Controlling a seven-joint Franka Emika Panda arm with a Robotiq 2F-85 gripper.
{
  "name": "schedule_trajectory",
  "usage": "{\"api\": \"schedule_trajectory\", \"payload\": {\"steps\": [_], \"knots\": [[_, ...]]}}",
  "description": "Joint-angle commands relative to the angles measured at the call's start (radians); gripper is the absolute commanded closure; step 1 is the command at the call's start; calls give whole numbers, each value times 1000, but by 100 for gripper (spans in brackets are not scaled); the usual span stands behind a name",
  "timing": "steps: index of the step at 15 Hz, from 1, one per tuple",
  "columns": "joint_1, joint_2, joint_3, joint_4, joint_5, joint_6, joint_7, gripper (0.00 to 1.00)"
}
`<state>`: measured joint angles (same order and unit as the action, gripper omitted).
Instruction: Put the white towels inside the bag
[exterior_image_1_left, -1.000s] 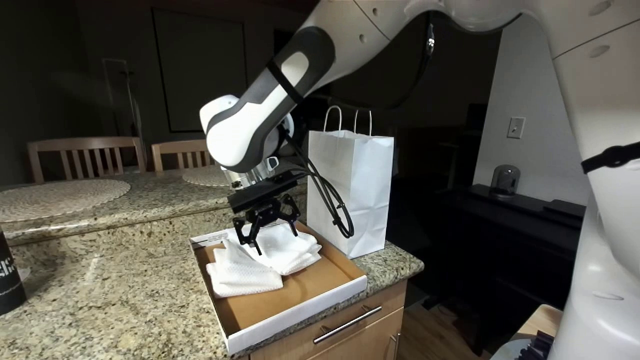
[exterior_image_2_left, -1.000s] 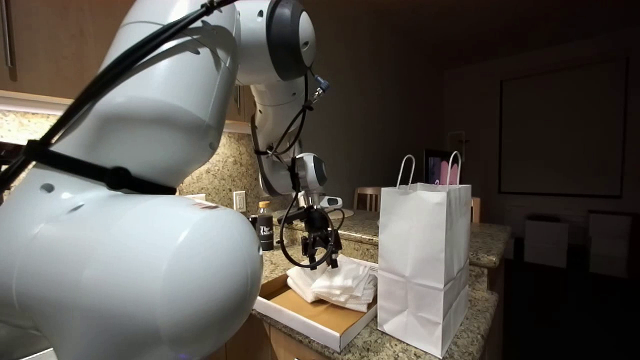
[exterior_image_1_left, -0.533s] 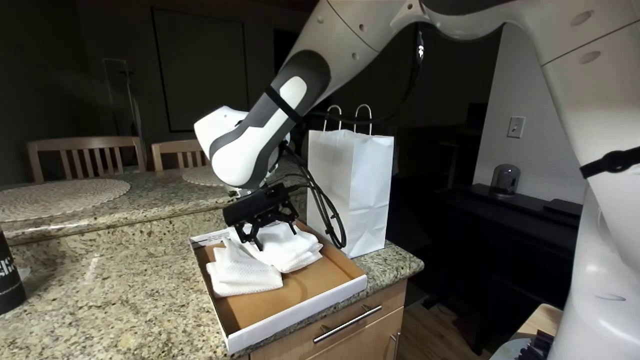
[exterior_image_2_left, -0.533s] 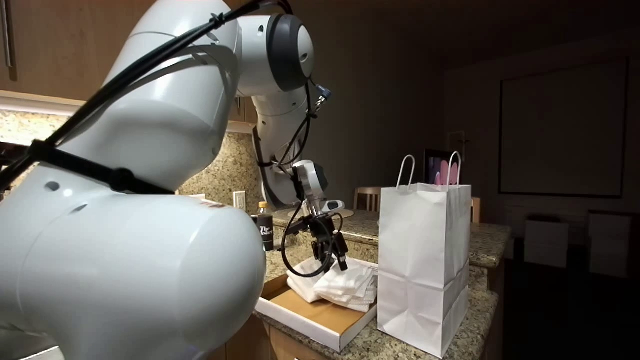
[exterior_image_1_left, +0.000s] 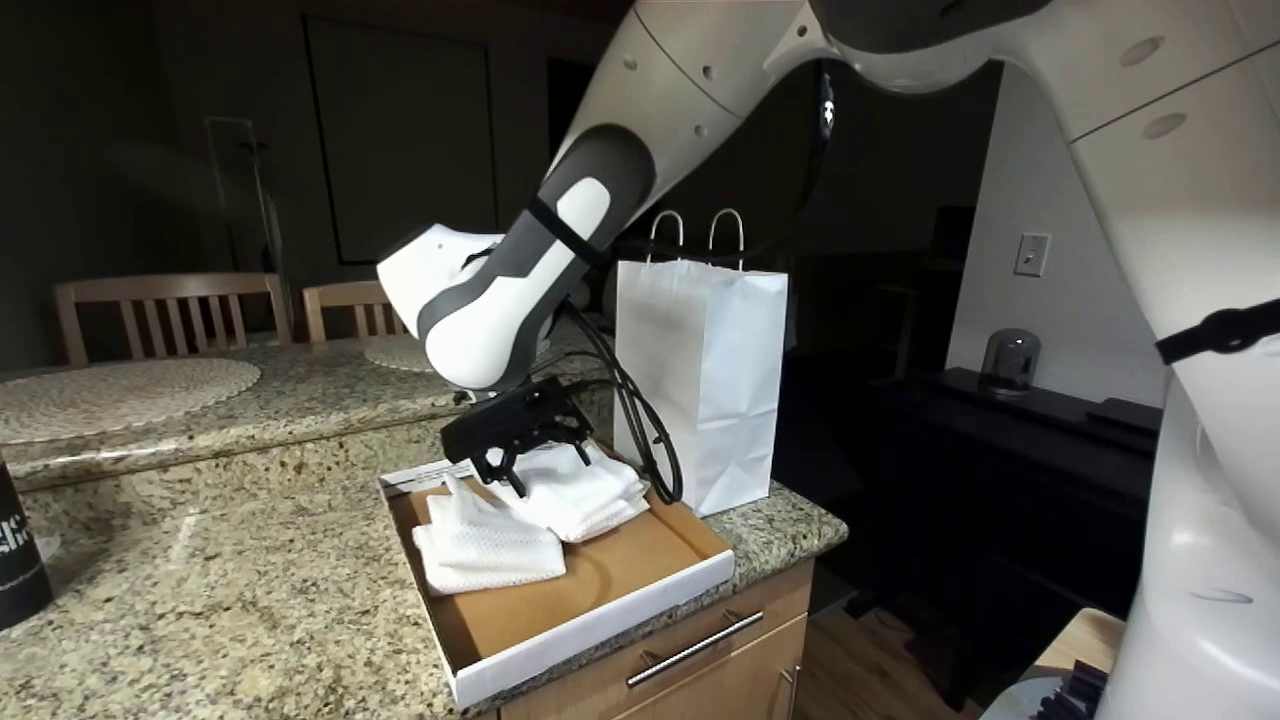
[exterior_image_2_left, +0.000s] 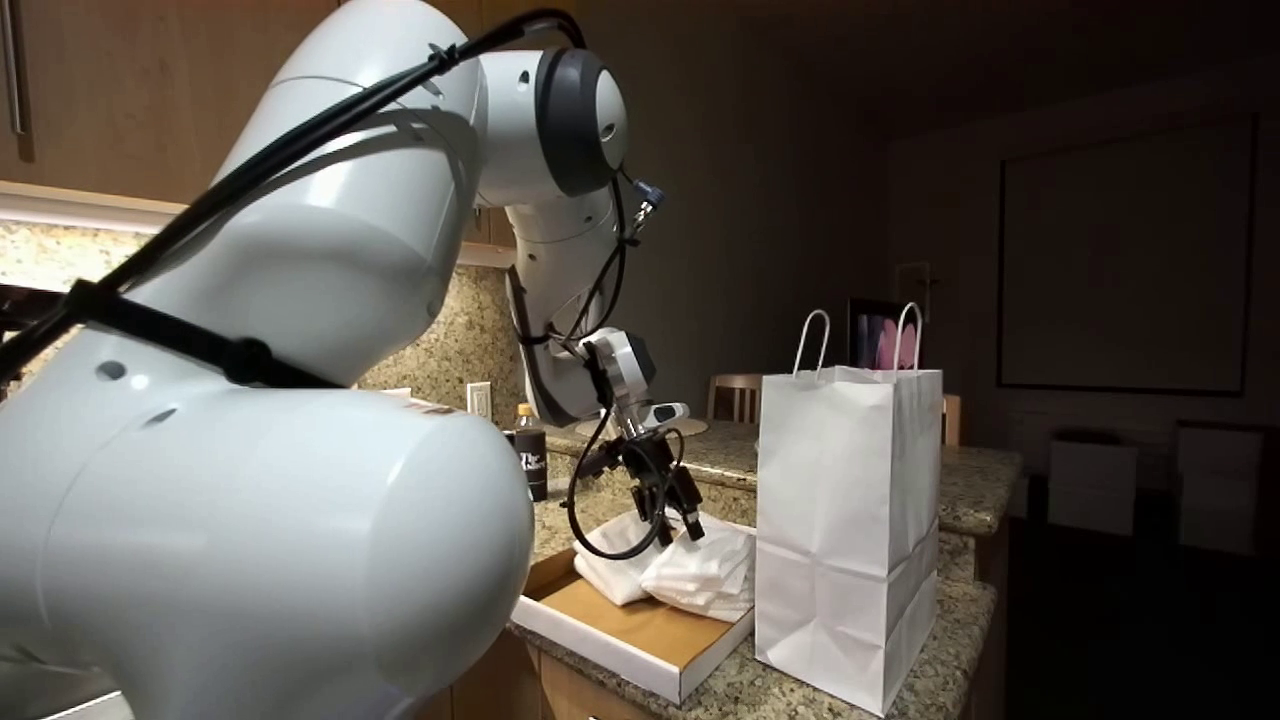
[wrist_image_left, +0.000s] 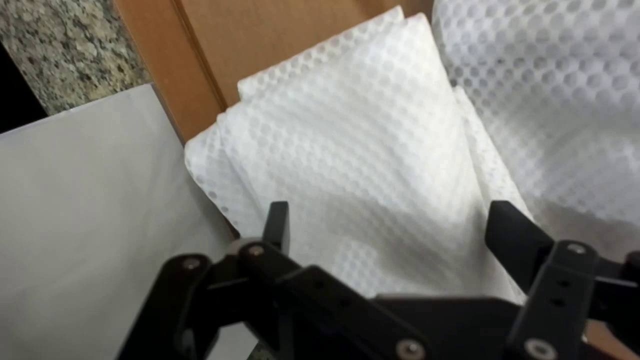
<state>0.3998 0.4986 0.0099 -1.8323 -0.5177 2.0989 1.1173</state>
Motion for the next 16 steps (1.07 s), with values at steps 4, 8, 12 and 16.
{"api": "schedule_trajectory", "payload": {"steps": [4, 8, 12, 16], "knots": [[47, 31, -10, 47, -149, -47, 60, 0], [30, 57, -4, 61, -199, -46, 60, 0], [25, 58, 14, 63, -196, -10, 47, 0], [29, 79, 10, 85, -201, -26, 47, 0]]}}
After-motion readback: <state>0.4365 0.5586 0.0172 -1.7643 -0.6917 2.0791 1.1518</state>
